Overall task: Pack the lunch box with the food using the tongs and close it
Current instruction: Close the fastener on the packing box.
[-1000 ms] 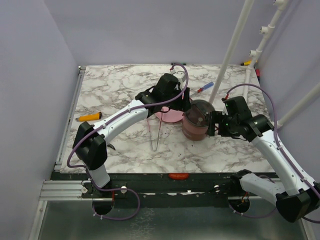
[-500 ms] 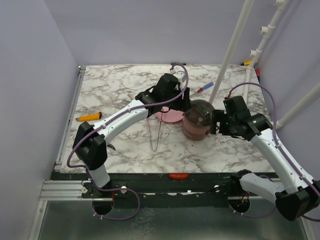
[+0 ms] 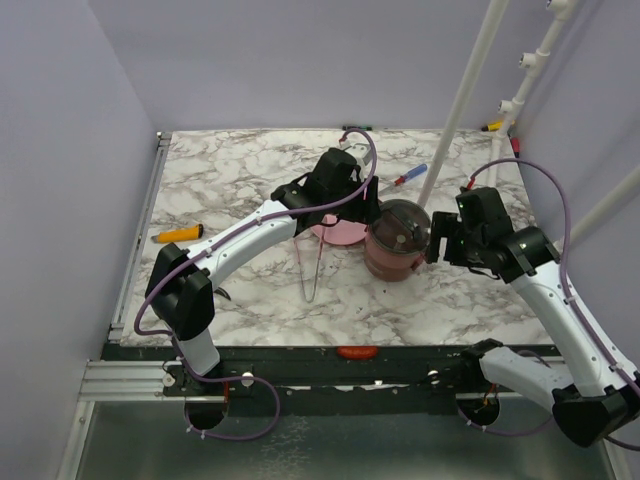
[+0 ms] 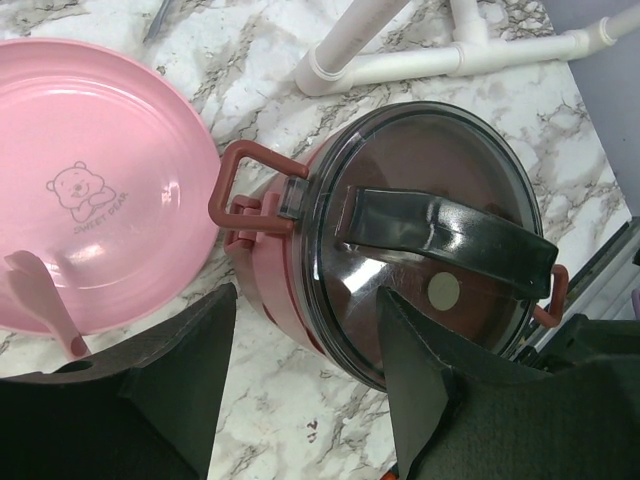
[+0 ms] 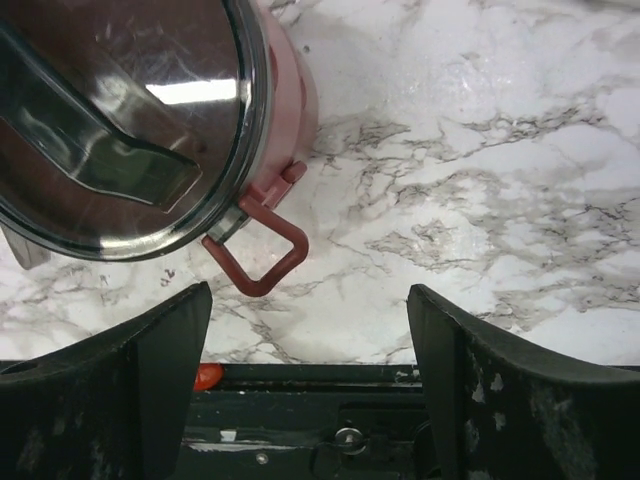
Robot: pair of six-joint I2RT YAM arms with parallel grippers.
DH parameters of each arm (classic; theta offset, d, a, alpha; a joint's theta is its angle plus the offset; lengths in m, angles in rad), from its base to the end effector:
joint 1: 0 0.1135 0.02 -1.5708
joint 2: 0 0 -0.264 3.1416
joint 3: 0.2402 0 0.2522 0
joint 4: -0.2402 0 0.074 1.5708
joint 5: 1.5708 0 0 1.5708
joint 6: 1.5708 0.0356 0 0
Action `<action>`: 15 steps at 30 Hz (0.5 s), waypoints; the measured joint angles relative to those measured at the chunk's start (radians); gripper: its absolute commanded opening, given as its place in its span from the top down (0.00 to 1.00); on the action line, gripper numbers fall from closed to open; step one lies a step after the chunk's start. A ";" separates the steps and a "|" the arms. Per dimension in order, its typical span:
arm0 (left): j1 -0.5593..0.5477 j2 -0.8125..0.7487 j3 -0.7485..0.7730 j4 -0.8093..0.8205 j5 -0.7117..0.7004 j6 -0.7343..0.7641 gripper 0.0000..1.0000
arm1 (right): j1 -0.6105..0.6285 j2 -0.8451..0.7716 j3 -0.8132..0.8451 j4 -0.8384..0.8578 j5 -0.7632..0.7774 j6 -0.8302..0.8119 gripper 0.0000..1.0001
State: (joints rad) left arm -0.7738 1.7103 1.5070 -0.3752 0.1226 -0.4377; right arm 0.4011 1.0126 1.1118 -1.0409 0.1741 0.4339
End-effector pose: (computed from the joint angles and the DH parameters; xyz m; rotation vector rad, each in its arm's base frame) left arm 0.2833 -0.2829 0.3245 0.4526 2.2184 -0.8116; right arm 0.1701 0.0654 0.3332 0.1118 2.4942 0.1301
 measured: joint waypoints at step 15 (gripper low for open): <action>0.000 0.000 0.000 -0.001 -0.068 0.016 0.40 | 0.000 0.087 -0.002 -0.122 0.145 0.123 0.28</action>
State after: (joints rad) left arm -0.7738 1.7100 1.5070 -0.3759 0.0551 -0.4221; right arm 0.4011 1.0996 1.1103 -1.1625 0.3195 0.5568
